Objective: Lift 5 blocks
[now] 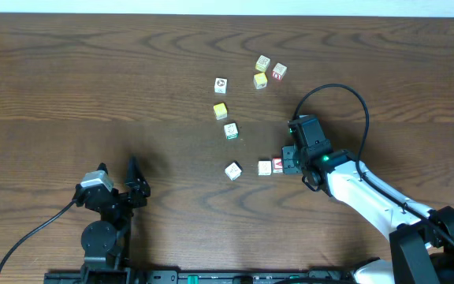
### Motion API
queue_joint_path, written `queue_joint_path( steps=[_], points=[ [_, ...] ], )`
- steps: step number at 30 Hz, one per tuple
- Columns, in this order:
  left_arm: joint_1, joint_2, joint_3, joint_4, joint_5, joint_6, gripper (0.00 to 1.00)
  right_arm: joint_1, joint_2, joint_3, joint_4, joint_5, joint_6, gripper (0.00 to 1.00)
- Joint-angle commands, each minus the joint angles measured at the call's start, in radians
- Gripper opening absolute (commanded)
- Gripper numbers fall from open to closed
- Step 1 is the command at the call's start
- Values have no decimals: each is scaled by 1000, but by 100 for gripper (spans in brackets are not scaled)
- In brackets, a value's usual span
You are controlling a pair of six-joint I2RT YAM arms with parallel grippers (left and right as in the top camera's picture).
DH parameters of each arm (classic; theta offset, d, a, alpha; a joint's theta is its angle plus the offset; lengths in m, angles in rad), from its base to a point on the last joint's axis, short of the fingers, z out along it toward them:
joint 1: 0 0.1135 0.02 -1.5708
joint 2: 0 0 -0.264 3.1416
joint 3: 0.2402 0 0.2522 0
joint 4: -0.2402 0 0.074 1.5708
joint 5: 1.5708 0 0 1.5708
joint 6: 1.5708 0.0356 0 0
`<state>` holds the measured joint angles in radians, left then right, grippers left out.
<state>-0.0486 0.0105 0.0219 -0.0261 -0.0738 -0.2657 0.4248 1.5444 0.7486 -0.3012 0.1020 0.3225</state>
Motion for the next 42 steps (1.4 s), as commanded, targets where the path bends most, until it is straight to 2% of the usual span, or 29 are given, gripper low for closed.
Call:
queue_joint_path(
  steps=[1,12,26,38,42],
  points=[
    [2,-5,-18,-40,-13,-2,72,8,6,-6,19,8,-25,22],
    [2,-5,-18,-40,-13,-2,73,9,6,-6,48,-106,-25,19],
    [2,-5,-18,-40,-13,-2,73,10,11,-6,39,-137,-24,14],
    [2,-5,-18,-40,-13,-2,72,29,21,-6,46,-126,-24,15],
    [2,-5,-18,-40,-13,-2,72,27,21,-6,69,-72,-24,18]
  ],
)
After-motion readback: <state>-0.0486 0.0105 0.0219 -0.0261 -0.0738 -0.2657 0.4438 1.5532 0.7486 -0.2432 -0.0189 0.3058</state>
